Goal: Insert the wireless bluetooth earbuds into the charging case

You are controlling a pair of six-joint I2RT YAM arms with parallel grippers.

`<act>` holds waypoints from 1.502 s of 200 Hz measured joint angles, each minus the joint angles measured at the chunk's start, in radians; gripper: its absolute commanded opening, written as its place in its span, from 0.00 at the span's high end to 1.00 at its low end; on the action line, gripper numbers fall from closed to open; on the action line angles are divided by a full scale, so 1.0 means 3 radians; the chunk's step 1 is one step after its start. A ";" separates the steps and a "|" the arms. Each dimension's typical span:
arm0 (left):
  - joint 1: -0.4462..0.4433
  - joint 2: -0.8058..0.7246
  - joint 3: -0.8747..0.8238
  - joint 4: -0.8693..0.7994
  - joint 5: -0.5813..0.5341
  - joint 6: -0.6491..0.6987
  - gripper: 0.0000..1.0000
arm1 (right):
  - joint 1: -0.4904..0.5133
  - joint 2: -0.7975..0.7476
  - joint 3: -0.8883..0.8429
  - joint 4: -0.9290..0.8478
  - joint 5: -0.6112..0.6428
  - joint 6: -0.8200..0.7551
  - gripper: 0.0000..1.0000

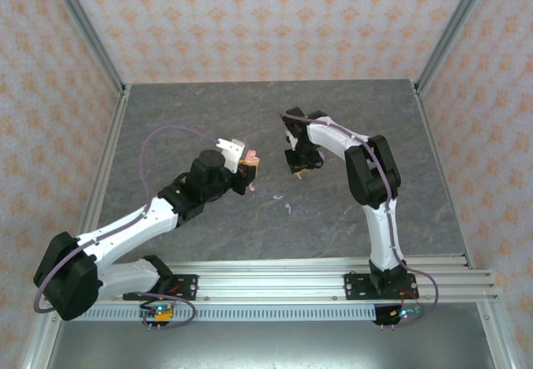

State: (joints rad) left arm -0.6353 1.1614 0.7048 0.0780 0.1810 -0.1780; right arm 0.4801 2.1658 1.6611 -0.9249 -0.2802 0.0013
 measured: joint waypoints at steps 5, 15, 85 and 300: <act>0.0000 0.0017 0.0000 0.0001 0.0005 0.0000 0.96 | -0.0014 -0.0024 -0.0041 0.0041 -0.0028 0.0024 0.78; 0.0000 0.0051 0.0000 0.0000 0.0009 -0.0003 0.96 | -0.0050 -0.0085 -0.0141 0.0145 -0.0104 0.0093 0.78; 0.0001 0.0384 0.0000 0.0186 0.0164 -0.0010 0.96 | -0.0360 -0.0810 -0.1095 0.0837 -0.0732 0.0603 0.78; 0.0000 0.0684 -0.0273 0.1994 0.0801 -0.0568 0.96 | 0.0061 -0.2805 -0.1714 0.2419 -0.1422 0.1442 0.78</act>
State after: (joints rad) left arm -0.6353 1.3666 0.6228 0.6762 0.4213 -0.3485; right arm 0.4984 1.3243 1.1469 -0.1993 -0.7067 0.4339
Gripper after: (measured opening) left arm 0.204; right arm 0.222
